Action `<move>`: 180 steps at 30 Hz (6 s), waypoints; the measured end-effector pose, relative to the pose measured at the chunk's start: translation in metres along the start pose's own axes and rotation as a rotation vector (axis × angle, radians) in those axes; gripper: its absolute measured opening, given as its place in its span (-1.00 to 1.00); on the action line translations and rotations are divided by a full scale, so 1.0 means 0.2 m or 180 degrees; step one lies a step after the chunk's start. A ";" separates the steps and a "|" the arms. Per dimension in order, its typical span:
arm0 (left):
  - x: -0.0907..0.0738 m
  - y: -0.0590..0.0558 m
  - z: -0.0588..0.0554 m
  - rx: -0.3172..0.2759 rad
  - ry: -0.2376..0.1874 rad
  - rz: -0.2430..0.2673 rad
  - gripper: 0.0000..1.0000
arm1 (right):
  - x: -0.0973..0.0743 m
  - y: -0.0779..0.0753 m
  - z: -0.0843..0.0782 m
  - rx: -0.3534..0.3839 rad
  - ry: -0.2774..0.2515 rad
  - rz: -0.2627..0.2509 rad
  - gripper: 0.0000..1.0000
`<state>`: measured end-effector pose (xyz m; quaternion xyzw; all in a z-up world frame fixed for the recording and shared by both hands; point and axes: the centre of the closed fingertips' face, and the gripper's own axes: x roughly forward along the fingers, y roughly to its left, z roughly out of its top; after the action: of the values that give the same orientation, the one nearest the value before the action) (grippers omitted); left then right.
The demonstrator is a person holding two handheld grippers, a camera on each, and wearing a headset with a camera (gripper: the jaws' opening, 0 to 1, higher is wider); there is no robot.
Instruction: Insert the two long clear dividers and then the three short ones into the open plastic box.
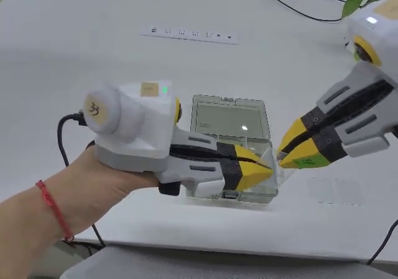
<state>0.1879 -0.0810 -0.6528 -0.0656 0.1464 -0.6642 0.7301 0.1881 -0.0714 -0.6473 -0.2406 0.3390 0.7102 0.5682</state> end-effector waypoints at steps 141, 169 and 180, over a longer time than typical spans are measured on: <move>-0.43 0.33 -0.36 -0.0142 0.0426 0.1113 0.99 | 0.72 -0.61 -0.17 -0.0081 0.0385 -0.0631 -0.95; -0.41 0.33 -0.35 -0.0106 0.0437 0.1085 0.97 | 0.78 -0.63 -0.24 -0.0242 0.0679 -0.0654 -0.94; -0.41 0.33 -0.35 -0.0092 0.0442 0.1081 0.97 | 0.74 -0.60 -0.19 -0.0155 0.0522 -0.0710 -0.81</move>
<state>0.2238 0.0137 -0.7271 -0.0044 0.2150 -0.5321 0.8189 0.2683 0.0104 -0.8048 -0.3478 0.3382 0.6285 0.6080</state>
